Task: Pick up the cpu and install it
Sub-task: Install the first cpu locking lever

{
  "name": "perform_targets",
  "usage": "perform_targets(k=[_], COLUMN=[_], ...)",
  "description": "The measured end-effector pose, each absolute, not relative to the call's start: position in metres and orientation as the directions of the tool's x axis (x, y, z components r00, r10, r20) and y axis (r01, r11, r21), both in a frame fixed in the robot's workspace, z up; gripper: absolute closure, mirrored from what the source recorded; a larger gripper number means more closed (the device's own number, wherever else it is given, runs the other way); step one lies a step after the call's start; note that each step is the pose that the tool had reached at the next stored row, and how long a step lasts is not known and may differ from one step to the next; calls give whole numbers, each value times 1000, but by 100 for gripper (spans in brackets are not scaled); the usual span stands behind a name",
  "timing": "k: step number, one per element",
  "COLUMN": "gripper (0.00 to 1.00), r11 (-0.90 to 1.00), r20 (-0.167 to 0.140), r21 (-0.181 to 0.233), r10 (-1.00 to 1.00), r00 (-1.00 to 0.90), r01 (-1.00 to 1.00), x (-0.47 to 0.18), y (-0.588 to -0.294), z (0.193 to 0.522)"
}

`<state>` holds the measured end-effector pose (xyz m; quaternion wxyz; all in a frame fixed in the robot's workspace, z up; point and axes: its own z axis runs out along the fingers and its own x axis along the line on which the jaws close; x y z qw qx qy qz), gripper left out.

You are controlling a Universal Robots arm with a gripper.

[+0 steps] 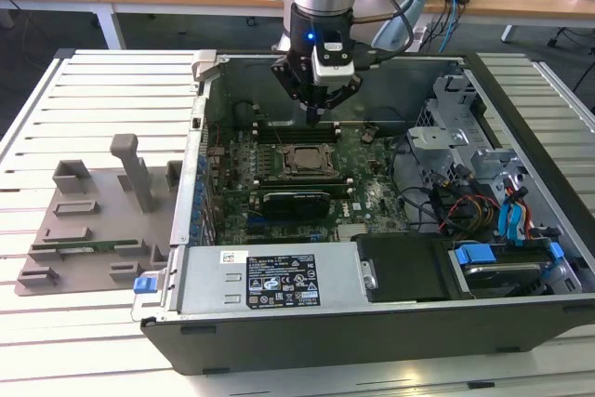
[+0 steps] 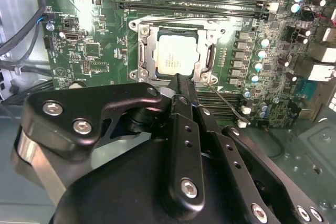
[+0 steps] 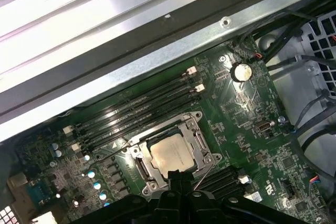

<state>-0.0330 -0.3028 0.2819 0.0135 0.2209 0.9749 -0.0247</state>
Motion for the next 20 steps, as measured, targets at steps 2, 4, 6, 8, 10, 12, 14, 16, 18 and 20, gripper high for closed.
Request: perform_targets(k=[2, 4, 6, 8, 10, 12, 14, 16, 18, 20], gripper=[89, 89, 89, 89, 89, 89, 89, 89, 89, 89], r11=[909, 914, 920, 925, 927, 935, 943, 950, 959, 967], r20=[-37, -37, -37, -37, -37, -37, -37, -37, -37, -37], r21=[-42, -42, -42, -42, -42, -42, -42, -42, -42, -42], r10=[414, 401, 388, 376, 371, 351, 329, 309, 280, 251], r00=[-909, -915, -921, -926, -928, -936, -943, -950, -959, -967], r01=[416, 403, 390, 378, 372, 352, 331, 310, 282, 253], x=[-33, -33, -33, -33, -33, -33, -33, -33, -33, -33], y=[-303, -303, -303, -303, -303, -303, -303, -303, -303, -303], z=[282, 282, 282, 282, 282, 282, 282, 282, 282, 282])
